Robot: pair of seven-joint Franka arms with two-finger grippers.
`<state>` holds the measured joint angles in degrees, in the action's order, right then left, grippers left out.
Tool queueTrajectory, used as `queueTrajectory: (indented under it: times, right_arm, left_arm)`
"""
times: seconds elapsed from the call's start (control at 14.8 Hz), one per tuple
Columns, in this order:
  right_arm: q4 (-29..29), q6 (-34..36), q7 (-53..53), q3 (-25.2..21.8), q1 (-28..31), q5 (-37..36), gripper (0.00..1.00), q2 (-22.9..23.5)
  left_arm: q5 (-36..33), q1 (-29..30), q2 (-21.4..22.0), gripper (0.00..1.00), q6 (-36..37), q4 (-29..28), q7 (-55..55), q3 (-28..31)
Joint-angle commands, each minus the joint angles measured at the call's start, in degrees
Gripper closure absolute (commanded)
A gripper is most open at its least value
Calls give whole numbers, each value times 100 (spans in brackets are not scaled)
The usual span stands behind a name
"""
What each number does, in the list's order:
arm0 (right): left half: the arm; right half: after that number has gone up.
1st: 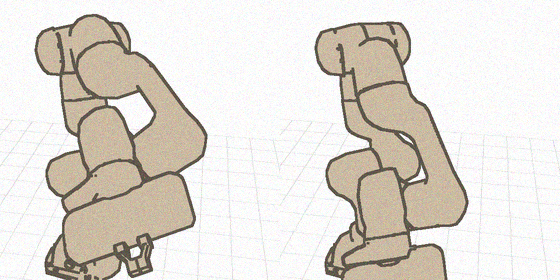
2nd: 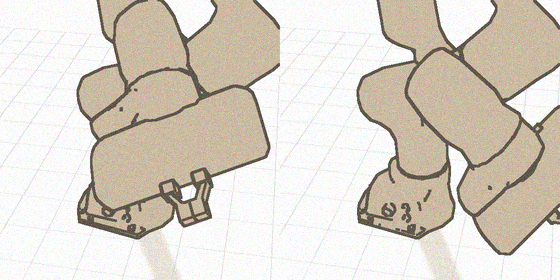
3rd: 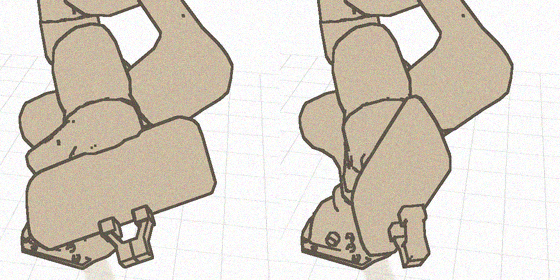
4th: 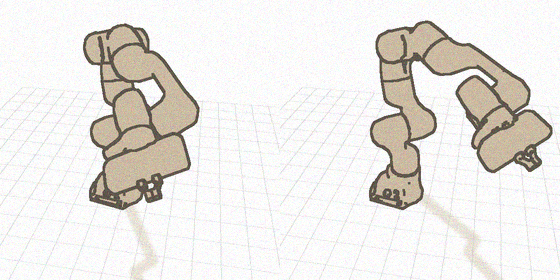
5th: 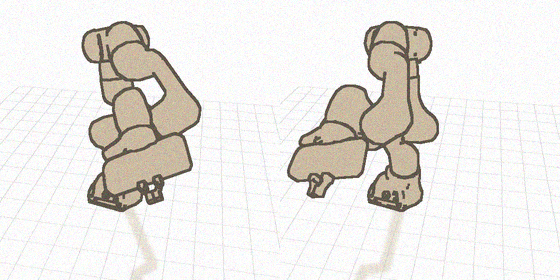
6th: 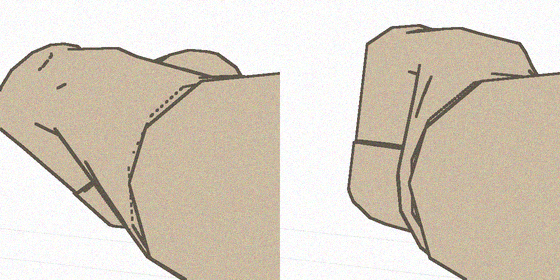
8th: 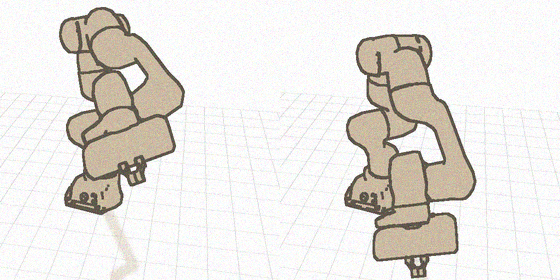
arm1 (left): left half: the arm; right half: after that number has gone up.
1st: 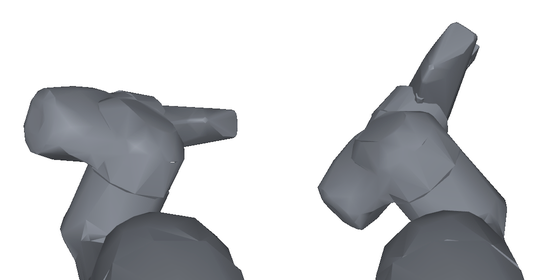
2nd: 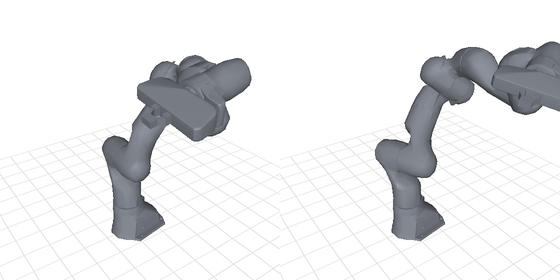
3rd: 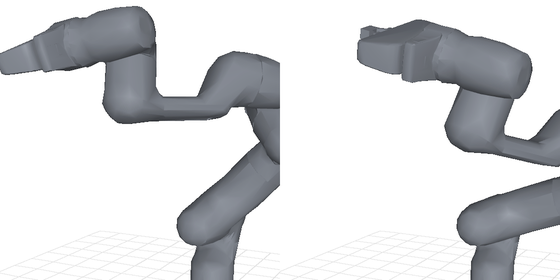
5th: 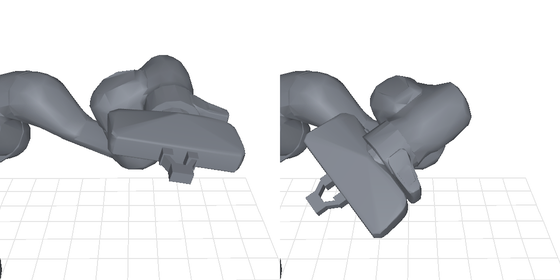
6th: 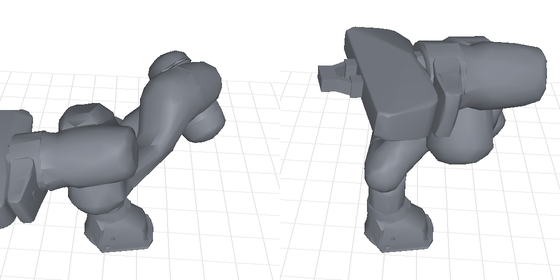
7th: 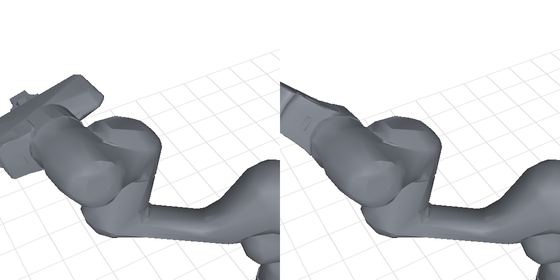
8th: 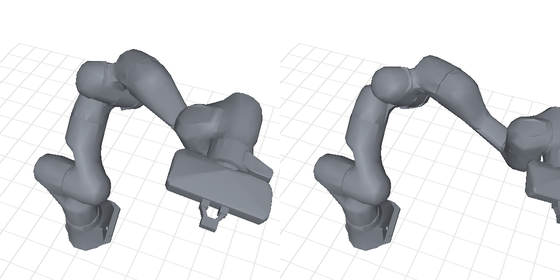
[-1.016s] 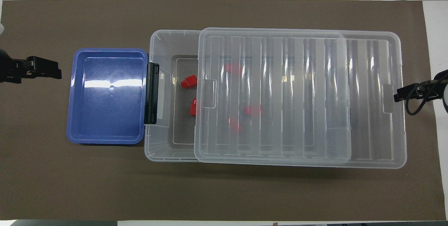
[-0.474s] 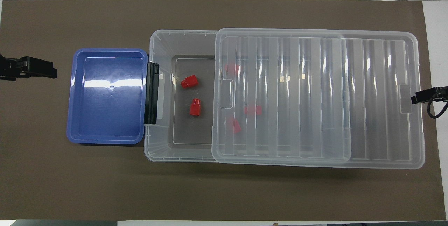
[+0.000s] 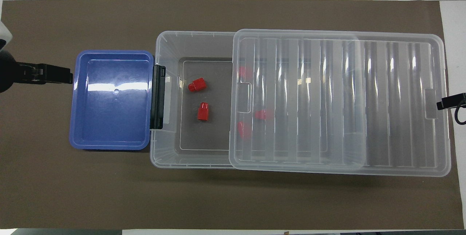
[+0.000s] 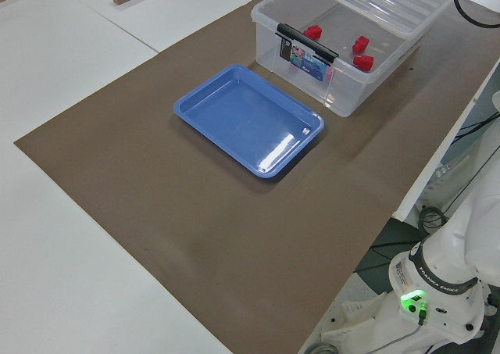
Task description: Place red block in blue tray from box
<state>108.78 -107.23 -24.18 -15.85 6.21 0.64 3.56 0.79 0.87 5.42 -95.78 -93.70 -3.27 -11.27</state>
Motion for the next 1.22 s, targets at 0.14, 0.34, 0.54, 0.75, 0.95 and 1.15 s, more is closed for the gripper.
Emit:
queueTrajectory:
  times: [0.14,0.34,0.54,0.75,0.95,1.15]
  right_arm:
    - [91,-141,-254,-58,56,-108,0,-58]
    - [82,-132,-254,-49,56,-108,0,-58]
    - [-180,43,-228,21,56,-99,0,39]
    - [-540,289,-158,117,38,-99,0,162]
    - [-1146,938,158,170,-6,-46,0,346]
    - [-1752,1544,580,626,-6,-99,0,329]
  left_arm:
    - [18,-823,134,0,68,-148,-453,46]
    - [18,-1193,117,0,-11,-219,-999,37]
    - [9,-1352,-6,0,-221,-324,-1648,-120]
    - [9,-1361,-198,0,-582,-465,-2141,-402]
    - [0,-1361,-366,0,-976,-640,-2450,-569]
    - [-62,-1352,-638,0,-1162,-729,-2616,-824]
